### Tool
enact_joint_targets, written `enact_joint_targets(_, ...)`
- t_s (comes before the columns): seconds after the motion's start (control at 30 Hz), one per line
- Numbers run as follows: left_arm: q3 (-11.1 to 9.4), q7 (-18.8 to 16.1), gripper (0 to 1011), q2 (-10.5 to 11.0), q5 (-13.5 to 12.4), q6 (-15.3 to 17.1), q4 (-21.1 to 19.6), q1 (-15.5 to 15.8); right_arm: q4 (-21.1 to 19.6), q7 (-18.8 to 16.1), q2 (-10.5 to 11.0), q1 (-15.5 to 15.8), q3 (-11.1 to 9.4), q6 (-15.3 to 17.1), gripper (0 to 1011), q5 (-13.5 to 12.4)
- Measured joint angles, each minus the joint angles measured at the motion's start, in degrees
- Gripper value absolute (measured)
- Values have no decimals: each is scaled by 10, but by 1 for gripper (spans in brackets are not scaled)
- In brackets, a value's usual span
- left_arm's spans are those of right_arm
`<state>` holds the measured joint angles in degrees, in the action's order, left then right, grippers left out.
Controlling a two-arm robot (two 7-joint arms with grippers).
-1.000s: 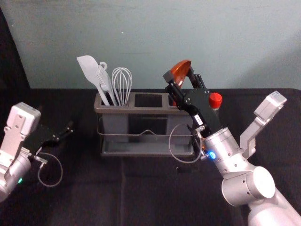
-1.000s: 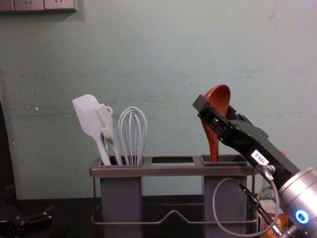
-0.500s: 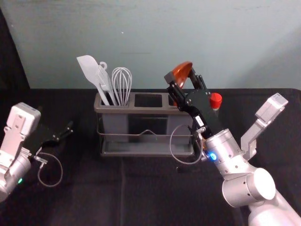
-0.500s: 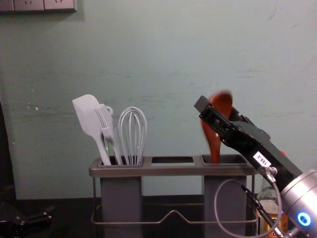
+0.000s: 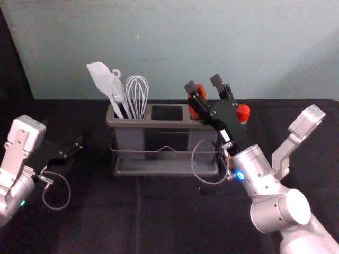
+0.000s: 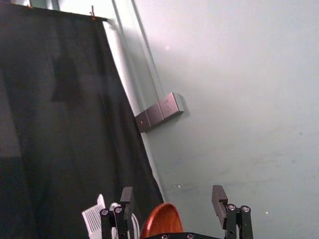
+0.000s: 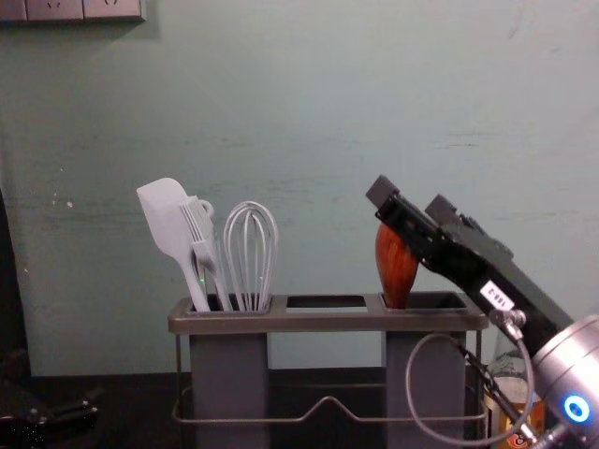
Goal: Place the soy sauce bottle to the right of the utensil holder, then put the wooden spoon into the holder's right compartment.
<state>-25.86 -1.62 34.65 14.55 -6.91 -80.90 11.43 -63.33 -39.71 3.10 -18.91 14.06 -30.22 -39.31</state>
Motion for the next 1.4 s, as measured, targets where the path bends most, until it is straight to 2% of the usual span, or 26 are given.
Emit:
enact_joint_targets(0.07, 0, 0, 1012, 0, 0, 0, 0, 0, -13, 5, 3, 4, 0, 0, 1002, 5)
enact_joint_targets(0.3, 0, 0, 1011, 0, 0, 0, 0, 0, -107, 31, 26, 28, -5, -3, 1002, 31)
enact_joint_targets(0.4, 0, 0, 1012, 0, 0, 0, 0, 0, -134, 43, 34, 35, -9, -6, 1002, 43)
enact_joint_targets(0.5, 0, 0, 1012, 0, 0, 0, 0, 0, -170, 66, 51, 44, -23, -9, 1002, 68)
enact_joint_targets(0.7, 0, 0, 1011, 0, 0, 0, 0, 0, -199, 99, 73, 55, -56, -13, 1002, 95)
enact_joint_targets(0.73, 0, 0, 1011, 0, 0, 0, 0, 0, -205, 113, 80, 58, -68, -13, 1002, 110)
enact_joint_targets(0.83, 0, 0, 1012, 0, 0, 0, 0, 0, -214, 142, 92, 62, -88, -5, 1002, 144)
enact_joint_targets(0.9, 0, 0, 1011, 0, 0, 0, 0, 0, -216, 155, 98, 64, -96, 6, 1002, 161)
enact_joint_targets(1.0, 0, 0, 1011, 0, 0, 0, 0, 0, -217, 181, 108, 66, -109, 28, 1003, 198)
enact_joint_targets(1.03, 0, 0, 1012, 0, 0, 0, 0, 0, -214, 193, 112, 66, -113, 38, 1002, 218)
enact_joint_targets(1.17, 0, 0, 1012, 0, 0, 0, 0, 0, -201, 218, 118, 66, -116, 59, 1002, 265)
enact_joint_targets(1.27, 0, 0, 1011, 0, 0, 0, 0, 0, -177, 246, 122, 62, -116, 79, 1003, 316)
enact_joint_targets(1.3, 0, 0, 1011, 0, 0, 0, 0, 0, -177, 246, 122, 62, -116, 79, 1002, 316)
enact_joint_targets(1.33, 0, 0, 1011, 0, 0, 0, 0, 0, -169, 259, 123, 60, -115, 88, 1002, 339)
enact_joint_targets(1.4, 0, 0, 1011, 0, 0, 0, 0, 0, -155, 273, 124, 58, -113, 104, 1002, 366)
